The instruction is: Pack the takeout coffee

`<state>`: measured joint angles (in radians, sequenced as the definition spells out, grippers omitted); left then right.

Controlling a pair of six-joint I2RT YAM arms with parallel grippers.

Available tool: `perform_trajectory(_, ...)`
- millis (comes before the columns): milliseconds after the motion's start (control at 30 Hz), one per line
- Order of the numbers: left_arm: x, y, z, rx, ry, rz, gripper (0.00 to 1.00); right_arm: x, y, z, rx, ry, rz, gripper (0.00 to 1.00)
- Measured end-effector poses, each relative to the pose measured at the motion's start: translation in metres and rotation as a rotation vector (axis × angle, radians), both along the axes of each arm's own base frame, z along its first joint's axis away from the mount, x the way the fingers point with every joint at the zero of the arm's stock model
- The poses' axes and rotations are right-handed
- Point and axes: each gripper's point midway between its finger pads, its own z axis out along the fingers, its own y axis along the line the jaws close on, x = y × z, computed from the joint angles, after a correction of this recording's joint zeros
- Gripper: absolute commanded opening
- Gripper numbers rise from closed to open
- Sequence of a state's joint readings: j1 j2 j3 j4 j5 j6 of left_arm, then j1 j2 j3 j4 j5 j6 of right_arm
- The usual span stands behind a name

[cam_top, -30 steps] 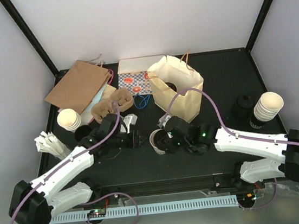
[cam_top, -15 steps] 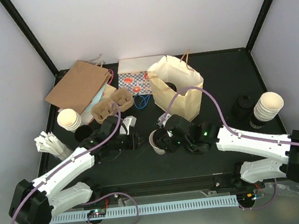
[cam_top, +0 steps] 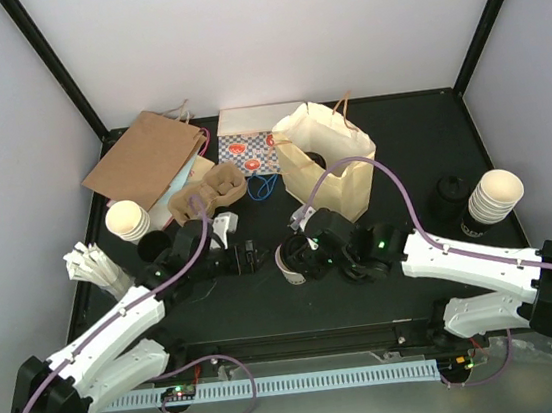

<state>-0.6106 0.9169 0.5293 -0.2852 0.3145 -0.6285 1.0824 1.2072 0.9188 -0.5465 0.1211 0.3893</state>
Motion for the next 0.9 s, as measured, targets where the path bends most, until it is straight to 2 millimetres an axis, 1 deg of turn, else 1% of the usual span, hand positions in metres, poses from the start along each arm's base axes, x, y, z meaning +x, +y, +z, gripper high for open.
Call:
perform_trajectory(233, -0.003, 0.004, 0.004, -0.04, -0.059, 0.008, 0.99, 0.0, 0.001, 0.0, -0.005, -0.003, 0.006, 0.67)
perform_trajectory(367, -0.005, 0.005, -0.004, -0.057, -0.063, 0.018, 0.98, 0.002, 0.004, -0.001, -0.011, -0.002, 0.009, 0.67)
perform_trajectory(467, -0.005, 0.0, -0.008, -0.065, -0.046, -0.002, 0.95, 0.004, 0.007, -0.002, -0.02, 0.001, 0.011, 0.67)
perform_trajectory(700, -0.008, -0.009, -0.031, -0.041, 0.059, -0.039, 0.84, 0.005, 0.01, -0.01, -0.045, 0.012, 0.013, 0.67)
perform_trajectory(900, -0.006, -0.01, -0.03, -0.054, 0.062, -0.034, 0.78, 0.005, 0.01, -0.017, -0.069, 0.023, 0.013, 0.67)
